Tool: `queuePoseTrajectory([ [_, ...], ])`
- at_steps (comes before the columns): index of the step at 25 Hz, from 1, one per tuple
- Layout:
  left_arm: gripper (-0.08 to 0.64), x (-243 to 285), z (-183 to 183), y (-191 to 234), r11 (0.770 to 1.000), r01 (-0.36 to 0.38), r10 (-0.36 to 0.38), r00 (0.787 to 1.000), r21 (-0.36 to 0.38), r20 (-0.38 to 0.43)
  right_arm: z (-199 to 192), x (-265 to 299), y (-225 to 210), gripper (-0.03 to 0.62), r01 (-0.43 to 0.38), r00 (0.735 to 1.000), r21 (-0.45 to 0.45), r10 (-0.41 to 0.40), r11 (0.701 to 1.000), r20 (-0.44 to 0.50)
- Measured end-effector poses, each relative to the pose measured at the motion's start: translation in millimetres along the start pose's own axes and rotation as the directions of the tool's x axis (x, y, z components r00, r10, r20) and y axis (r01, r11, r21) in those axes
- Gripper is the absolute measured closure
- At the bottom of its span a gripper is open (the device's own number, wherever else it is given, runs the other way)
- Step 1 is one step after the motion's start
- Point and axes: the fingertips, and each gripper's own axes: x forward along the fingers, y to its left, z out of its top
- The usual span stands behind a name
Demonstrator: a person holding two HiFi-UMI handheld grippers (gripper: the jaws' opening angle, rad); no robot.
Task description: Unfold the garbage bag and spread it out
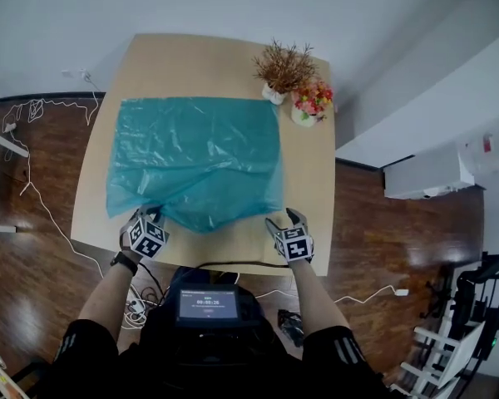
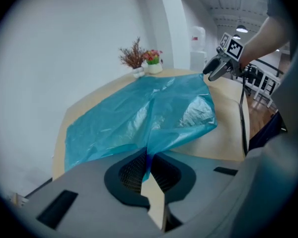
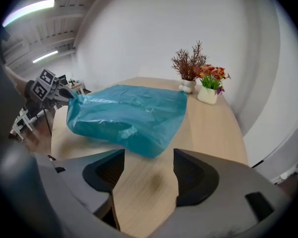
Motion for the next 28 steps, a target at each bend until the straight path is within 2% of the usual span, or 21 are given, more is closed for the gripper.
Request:
queuePoseTrajectory([
  [4,0.558,-0.5,2.6,-1.2,1.000,-0.001,0.001,1.000,-0.010,0.001,-17.0,18.1,-6.3,0.256,-0.031,0.999,0.010,0.031,0.999,-0.021],
  [10,0.558,-1.0,9.9,2.6,0.999,-0.010,0.010,1.000,-0.032,0.011,-6.2,40.1,-13.2,0.264,-0.077,0.997,0.038,0.076,0.996,0.028],
  [11,0.558,-1.4,10.9,3.4,0.999,-0.011,0.012,1.000,-0.037,0.012,-3.7,40.8,-10.3,0.296,-0.100,0.994,0.046,0.098,0.994,0.037],
  [14,0.558,-1.5,14.3,6.5,0.999,-0.020,0.021,1.000,-0.047,0.015,5.4,34.3,-0.3,0.489,-0.148,0.987,0.053,0.145,0.988,0.065],
  [17,0.558,-1.9,15.4,11.5,0.998,-0.034,0.035,0.999,-0.051,0.016,18.3,18.2,11.0,0.583,-0.207,0.974,0.074,0.198,0.976,0.110],
  [22,0.558,-4.3,11.8,20.8,0.997,-0.045,0.046,0.999,-0.061,0.008,43.2,-26.0,27.8,0.586,-0.309,0.941,0.119,0.285,0.944,0.182],
  [25,0.558,-4.6,7.1,22.2,0.998,-0.041,0.041,0.999,-0.055,-0.006,45.8,-48.9,35.4,0.586,-0.338,0.935,0.134,0.317,0.932,0.157],
  [28,0.550,-4.4,1.7,15.5,0.999,-0.025,0.024,0.999,-0.024,-0.026,37.1,-65.0,36.2,0.586,-0.340,0.940,0.160,0.329,0.927,0.094],
])
